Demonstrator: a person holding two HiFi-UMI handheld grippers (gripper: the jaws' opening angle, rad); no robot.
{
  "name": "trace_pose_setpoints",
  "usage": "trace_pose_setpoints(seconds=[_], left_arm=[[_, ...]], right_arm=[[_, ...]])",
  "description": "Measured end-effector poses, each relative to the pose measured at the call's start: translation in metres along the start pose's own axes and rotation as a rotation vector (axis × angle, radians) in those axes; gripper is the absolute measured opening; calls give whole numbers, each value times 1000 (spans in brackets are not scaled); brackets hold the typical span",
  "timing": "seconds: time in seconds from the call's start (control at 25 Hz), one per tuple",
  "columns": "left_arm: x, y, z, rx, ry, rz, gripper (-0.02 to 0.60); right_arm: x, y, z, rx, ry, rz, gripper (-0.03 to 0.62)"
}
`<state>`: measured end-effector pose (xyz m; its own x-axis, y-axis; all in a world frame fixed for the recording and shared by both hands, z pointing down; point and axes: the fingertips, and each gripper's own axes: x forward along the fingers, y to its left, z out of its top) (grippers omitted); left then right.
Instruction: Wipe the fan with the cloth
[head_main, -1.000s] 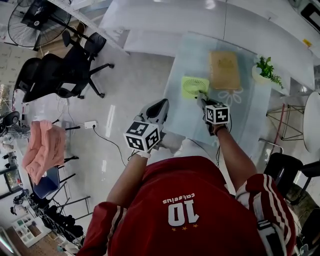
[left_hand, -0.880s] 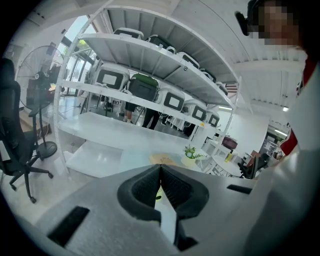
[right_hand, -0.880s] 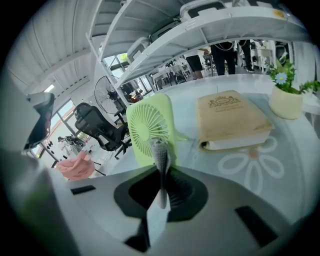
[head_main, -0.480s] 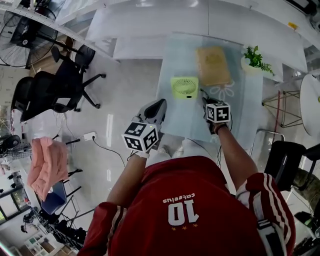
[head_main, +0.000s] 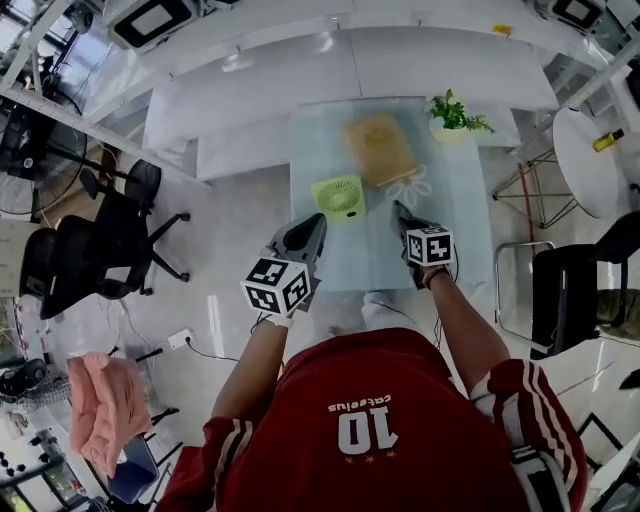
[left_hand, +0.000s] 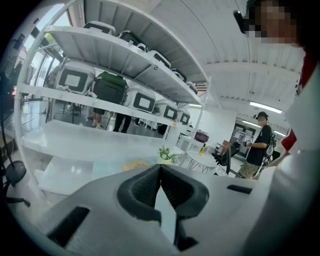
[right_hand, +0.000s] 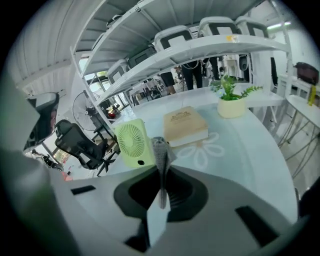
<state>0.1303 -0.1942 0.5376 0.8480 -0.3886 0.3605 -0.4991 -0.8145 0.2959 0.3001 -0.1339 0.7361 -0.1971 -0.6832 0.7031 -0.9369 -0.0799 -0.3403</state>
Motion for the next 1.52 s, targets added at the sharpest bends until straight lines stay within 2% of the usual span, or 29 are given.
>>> trace_pose_setpoints(seconds=[0.16,0.32,0.44,0.56,0.8,1.08,1.32,1.52], left_arm=[[-25,-22,8,58,-8,-62,0],[-43,-37,32,117,-66,-128,0],[-67,-44,44,154,-99,-156,0],[-97,-48,50,146,-122,-177,0],[-158,-55,55,151,-175,-216,0],[-225,-66,49,213,-180,-245,0],[-274,-68,51,192,-222,-240,0],[-296,-57,79,177,-303,-218,0]], right_arm=[[-44,3,-28,49,-4,-59,20],[-83,4,-20,73,-61,-114,20],[-109,23,-18,65,-100,-128,20],[-130,58,-23,21,-123,-137,20],[-155,160,-34,-41,-188,-61,21],[-191,268,-30,-127,-256,50,21],[-241,314,6,-190,-399,81,21],[-292,323,35,-228,-523,46,23]])
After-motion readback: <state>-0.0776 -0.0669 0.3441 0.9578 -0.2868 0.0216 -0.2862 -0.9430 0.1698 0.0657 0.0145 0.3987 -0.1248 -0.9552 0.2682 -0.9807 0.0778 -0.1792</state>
